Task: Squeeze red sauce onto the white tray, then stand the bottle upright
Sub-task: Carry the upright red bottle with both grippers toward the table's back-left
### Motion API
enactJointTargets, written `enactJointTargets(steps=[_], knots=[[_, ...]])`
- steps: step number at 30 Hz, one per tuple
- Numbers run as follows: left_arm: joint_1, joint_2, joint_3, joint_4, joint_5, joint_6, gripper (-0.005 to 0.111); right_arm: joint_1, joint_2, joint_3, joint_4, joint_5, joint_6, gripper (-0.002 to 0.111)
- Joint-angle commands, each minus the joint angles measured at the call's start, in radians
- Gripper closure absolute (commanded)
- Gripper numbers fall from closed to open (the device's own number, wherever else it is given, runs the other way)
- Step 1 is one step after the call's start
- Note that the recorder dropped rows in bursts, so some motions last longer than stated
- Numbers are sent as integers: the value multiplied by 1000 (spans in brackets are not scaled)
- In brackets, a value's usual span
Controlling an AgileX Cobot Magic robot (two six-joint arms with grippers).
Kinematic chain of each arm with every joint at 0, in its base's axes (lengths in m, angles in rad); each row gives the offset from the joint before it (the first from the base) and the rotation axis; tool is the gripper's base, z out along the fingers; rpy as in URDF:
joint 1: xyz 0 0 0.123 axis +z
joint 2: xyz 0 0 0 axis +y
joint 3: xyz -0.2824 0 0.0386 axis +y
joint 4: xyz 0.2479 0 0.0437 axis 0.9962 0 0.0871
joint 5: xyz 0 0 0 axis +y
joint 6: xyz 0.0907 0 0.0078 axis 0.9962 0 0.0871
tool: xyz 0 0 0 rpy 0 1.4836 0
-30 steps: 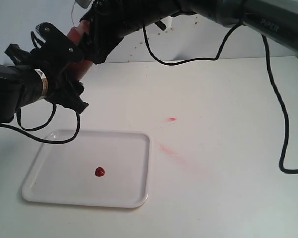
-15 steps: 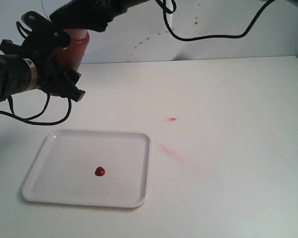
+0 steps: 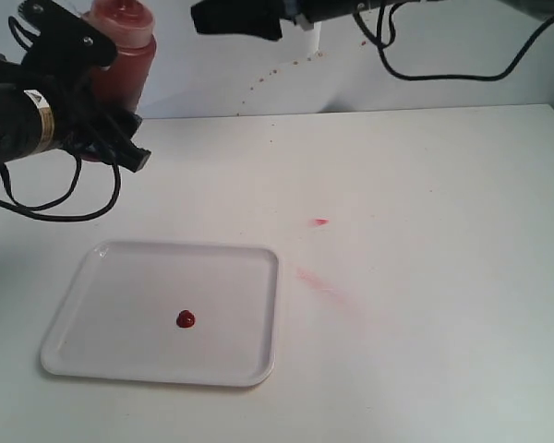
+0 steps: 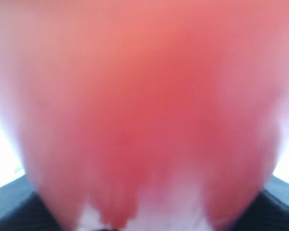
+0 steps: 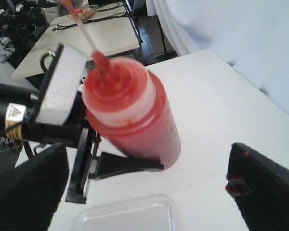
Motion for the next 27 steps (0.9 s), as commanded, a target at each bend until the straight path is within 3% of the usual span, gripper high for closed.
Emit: enactJointTargets(steps=[1, 7, 15, 21, 23, 24, 25, 26, 27], knots=[[1, -21, -13, -1, -17, -36, 107, 41, 17, 30, 4, 10, -104, 26], [1, -21, -13, -1, -53, -61, 107, 100, 43, 30, 12, 10, -268, 26], [1, -21, -34, -1, -170, -70, 107, 170, 63, 30, 6, -63, -335, 26], [1, -21, -34, -1, -231, -70, 107, 182, 63, 30, 125, -105, -406, 28], [1, -21, -36, -1, -266, -70, 107, 196, 63, 30, 95, -117, -406, 46], [1, -21, -36, -1, -264, -70, 107, 206, 63, 30, 70, -130, -406, 70], [1, -21, -36, -1, -259, -70, 107, 214, 63, 30, 66, -137, -406, 83], [1, -21, -36, -1, -240, -70, 107, 218, 63, 30, 62, -152, -406, 107], [1, -21, -36, -1, -240, -67, 107, 221, 63, 30, 62, -157, -406, 108]])
